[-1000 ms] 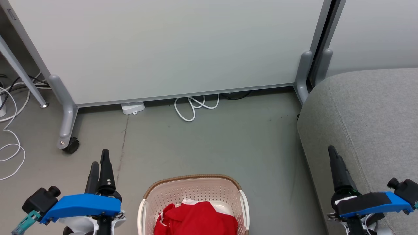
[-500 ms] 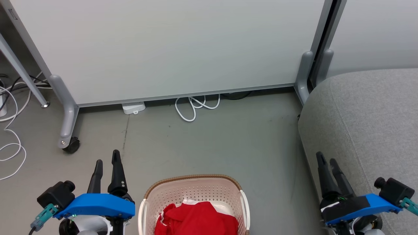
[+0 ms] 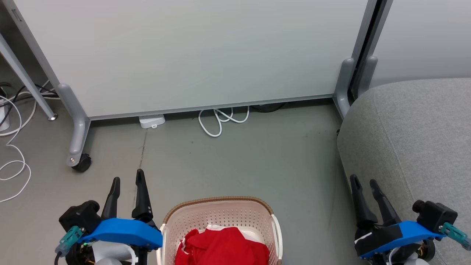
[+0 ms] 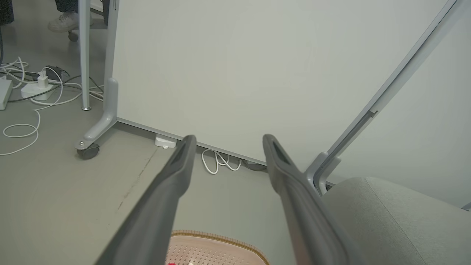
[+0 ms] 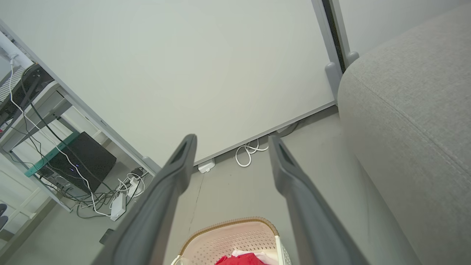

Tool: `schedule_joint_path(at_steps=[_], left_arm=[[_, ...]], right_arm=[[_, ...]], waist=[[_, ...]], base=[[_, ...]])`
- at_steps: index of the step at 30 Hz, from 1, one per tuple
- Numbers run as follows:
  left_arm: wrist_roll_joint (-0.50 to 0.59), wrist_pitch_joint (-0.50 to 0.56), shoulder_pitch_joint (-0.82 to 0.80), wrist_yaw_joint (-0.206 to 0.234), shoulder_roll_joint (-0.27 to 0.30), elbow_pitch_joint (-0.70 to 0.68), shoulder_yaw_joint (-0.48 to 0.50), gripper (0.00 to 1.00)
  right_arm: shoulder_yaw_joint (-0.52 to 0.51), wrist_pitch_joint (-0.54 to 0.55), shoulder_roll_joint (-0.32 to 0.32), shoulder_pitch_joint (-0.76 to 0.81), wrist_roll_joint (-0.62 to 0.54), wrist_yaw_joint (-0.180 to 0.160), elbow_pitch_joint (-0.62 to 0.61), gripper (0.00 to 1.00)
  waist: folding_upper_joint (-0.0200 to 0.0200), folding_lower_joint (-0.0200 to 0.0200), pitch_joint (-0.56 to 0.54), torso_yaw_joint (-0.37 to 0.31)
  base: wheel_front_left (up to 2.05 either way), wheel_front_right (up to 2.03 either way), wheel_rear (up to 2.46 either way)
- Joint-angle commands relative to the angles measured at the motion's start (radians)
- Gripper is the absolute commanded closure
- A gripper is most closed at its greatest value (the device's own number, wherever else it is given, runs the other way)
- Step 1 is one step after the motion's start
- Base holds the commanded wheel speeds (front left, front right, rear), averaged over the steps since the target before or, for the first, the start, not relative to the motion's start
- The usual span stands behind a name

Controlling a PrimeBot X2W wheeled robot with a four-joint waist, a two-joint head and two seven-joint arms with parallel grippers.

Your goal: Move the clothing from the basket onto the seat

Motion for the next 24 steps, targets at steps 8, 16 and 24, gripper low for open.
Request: schedule_joint_path(at_steps=[8, 16, 24], left_arm=[[0.1, -0.027, -0.025, 0.017, 0.013, 0.003, -0.028, 0.0], [0.176, -0.047, -0.027, 0.024, 0.014, 0.01, -0.05, 0.0], [0.236, -0.065, -0.028, 0.014, 0.013, 0.022, -0.062, 0.0]], right_arm=[[0.015, -0.028, -0.007, -0.022, -0.102, 0.002, -0.005, 0.0], [0.027, -0.048, -0.007, -0.023, -0.185, 0.002, -0.004, 0.0], [0.039, -0.066, -0.008, -0.02, -0.265, 0.002, -0.002, 0.0]], waist=[[-0.0001, 0.0, 0.001, 0.004], [-0.0001, 0.0, 0.002, 0.009], [-0.0001, 0.0, 0.004, 0.013]], base=[[0.0, 0.0, 0.0], [0.0, 0.0, 0.0], [0.0, 0.0, 0.0]])
